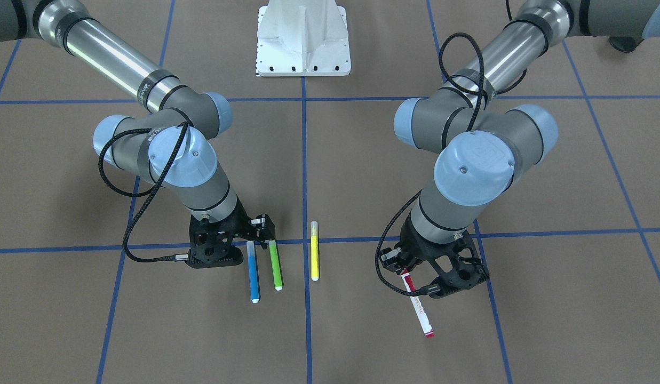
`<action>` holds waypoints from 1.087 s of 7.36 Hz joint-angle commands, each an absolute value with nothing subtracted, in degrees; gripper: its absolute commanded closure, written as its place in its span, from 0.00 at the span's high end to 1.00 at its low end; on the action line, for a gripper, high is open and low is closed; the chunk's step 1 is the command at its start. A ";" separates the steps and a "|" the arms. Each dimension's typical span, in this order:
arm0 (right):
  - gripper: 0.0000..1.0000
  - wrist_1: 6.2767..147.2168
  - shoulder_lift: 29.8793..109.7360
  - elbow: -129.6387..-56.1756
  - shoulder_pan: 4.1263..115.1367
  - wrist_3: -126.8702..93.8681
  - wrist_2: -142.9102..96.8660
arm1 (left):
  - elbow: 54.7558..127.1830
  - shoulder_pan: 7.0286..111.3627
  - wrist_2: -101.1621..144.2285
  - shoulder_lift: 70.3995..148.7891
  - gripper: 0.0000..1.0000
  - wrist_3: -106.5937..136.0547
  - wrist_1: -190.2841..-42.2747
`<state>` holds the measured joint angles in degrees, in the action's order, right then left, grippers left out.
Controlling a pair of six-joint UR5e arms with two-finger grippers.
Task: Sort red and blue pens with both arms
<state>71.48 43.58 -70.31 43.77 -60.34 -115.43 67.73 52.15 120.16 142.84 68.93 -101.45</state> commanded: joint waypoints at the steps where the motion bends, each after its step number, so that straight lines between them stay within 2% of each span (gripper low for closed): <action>1: 0.60 71.72 43.77 -69.00 43.68 -60.64 -115.49 | 67.76 52.29 120.32 142.82 0.00 67.33 -101.43; 4: 0.55 73.21 43.68 -67.24 43.68 -60.47 -115.92 | 67.76 52.29 120.32 143.00 0.00 67.32 -101.43; 8: 0.57 73.21 41.93 -65.92 41.84 -56.88 -115.93 | 68.03 52.38 120.32 142.91 0.00 67.24 -101.43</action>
<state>73.21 42.53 -66.34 42.50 -58.70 -115.99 67.90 52.33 120.32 142.98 67.30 -101.43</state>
